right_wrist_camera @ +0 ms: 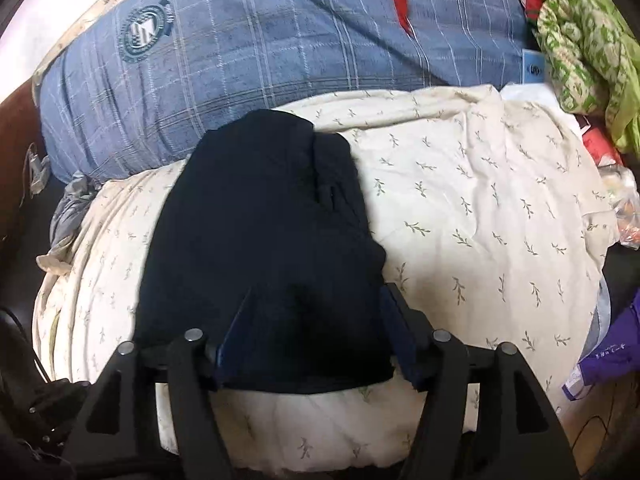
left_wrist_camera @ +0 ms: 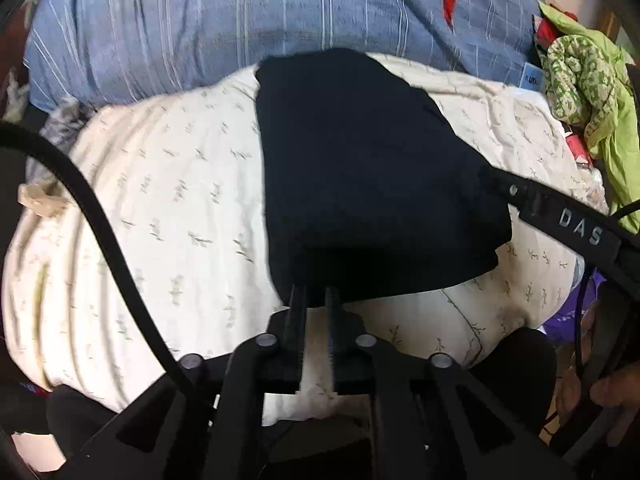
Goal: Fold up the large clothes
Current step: 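Press the navy bundle's edge flat with the left gripper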
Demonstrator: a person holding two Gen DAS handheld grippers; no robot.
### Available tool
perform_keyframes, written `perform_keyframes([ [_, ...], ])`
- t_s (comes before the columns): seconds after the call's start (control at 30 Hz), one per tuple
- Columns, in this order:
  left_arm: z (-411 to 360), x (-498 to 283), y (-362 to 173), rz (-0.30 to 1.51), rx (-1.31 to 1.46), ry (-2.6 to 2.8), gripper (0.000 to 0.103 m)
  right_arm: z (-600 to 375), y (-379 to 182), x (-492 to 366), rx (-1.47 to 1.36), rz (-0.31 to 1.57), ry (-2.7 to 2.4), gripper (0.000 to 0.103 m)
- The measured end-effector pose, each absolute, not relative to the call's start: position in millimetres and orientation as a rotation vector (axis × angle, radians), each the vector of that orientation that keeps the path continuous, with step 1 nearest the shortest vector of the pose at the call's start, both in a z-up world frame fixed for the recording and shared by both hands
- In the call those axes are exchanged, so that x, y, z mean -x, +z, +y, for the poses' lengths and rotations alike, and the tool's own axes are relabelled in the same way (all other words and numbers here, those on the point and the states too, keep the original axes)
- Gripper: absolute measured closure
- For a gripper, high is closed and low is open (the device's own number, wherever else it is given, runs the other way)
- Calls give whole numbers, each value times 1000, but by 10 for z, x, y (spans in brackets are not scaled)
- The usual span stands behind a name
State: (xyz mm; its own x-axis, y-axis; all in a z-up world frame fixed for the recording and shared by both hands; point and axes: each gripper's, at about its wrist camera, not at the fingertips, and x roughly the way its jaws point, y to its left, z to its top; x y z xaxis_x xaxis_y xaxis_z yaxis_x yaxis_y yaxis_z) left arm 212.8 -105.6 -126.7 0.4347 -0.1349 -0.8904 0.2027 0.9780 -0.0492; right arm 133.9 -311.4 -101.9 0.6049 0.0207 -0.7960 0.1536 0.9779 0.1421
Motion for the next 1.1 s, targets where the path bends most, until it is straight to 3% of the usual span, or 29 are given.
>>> perform_keyframes([
  [0.1, -978, -2069, -1162, 1079, -58, -193, 89, -3021, -958, -1245, -184, 916, -80, 35],
  [0.27, -873, -2014, -1135, 1072, -28, -169, 71, -2921, -937, -1147, -171, 912, -69, 32],
  [0.43, -811, -2001, -1229, 1113, 4, -161, 69, -2808, -1214, -1238, -153, 945, -30, 30],
  [0.6, -702, -2004, -1279, 1132, 15, -137, 67, -2937, -1793, -1454, -134, 1101, -75, 31],
  [0.77, -646, -2057, -1405, 1091, 67, -147, 46, -3229, -1516, -1194, -310, 1000, -53, 30],
  [1.1, -867, -2330, -1922, 1139, 31, -201, 45, -3468, -1521, -1126, -478, 1001, -70, 30],
])
